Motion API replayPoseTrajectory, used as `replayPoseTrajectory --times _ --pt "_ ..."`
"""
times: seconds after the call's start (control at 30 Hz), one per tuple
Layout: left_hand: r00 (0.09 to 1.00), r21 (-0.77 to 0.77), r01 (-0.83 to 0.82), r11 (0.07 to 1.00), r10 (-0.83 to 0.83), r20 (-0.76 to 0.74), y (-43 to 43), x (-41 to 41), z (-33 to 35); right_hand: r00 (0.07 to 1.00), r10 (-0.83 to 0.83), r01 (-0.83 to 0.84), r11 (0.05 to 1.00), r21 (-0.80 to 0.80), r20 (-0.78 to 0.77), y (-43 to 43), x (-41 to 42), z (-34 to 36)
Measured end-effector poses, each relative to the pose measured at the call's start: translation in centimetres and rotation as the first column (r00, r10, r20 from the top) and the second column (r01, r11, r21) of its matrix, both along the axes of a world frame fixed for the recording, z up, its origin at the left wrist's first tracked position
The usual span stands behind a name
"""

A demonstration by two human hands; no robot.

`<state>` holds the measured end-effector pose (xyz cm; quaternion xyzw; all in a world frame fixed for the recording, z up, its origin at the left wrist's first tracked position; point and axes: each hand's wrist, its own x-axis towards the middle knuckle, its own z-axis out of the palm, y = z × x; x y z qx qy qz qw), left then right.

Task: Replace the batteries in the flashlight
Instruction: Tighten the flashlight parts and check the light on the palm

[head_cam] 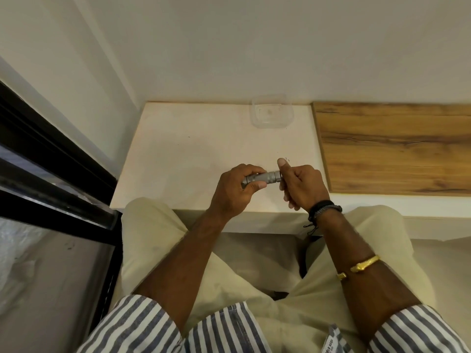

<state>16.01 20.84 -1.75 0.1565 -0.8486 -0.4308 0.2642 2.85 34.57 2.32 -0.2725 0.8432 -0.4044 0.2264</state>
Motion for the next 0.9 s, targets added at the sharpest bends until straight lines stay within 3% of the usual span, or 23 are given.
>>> replayPoseTrajectory --times 0.1,0.17,0.23,0.37,0.43,0.5,0.57,0.8,0.9 --pt "0.999 0.018 -0.037 0.999 0.037 -0.009 -0.6 0.1 -0.2 0.984 0.114 -0.090 0.982 -0.165 0.140 0.3 -0.5 0.0" --pt "0.998 0.014 -0.056 0.998 0.056 0.004 -1.0 0.2 -0.4 0.968 0.216 -0.183 0.956 -0.230 0.125 0.3 -1.0 -0.2" --pt "0.999 0.004 -0.052 0.999 0.052 0.008 -0.9 0.2 -0.4 0.977 0.194 -0.172 0.964 -0.201 0.094 0.2 -0.8 -0.3" --pt "1.000 -0.012 0.002 1.000 -0.002 0.002 -0.2 0.0 -0.3 1.000 0.025 -0.025 1.000 0.006 0.015 0.0 -0.1 -0.2" --pt "1.000 -0.001 0.003 1.000 -0.003 -0.001 -0.2 -0.1 -0.4 0.997 0.034 -0.031 0.999 -0.040 0.072 0.0 -0.2 -0.2" --pt "1.000 0.012 -0.013 1.000 0.012 0.000 -0.3 -0.1 -0.6 0.969 0.149 -0.115 0.978 -0.176 0.196 0.2 -0.5 -0.2" --pt "0.999 0.020 -0.035 0.999 0.035 0.006 -0.6 0.0 -0.7 0.958 0.232 -0.186 0.950 -0.250 0.169 0.2 -0.9 -0.5" --pt "1.000 -0.008 0.004 1.000 -0.004 -0.006 -0.1 -0.1 -0.6 0.999 0.014 -0.013 1.000 -0.014 0.034 -0.1 0.2 -0.2" --pt "1.000 0.018 -0.005 1.000 0.005 -0.013 -0.2 -0.2 -0.8 0.967 0.149 -0.117 0.980 -0.160 0.205 0.1 -0.3 -0.1"
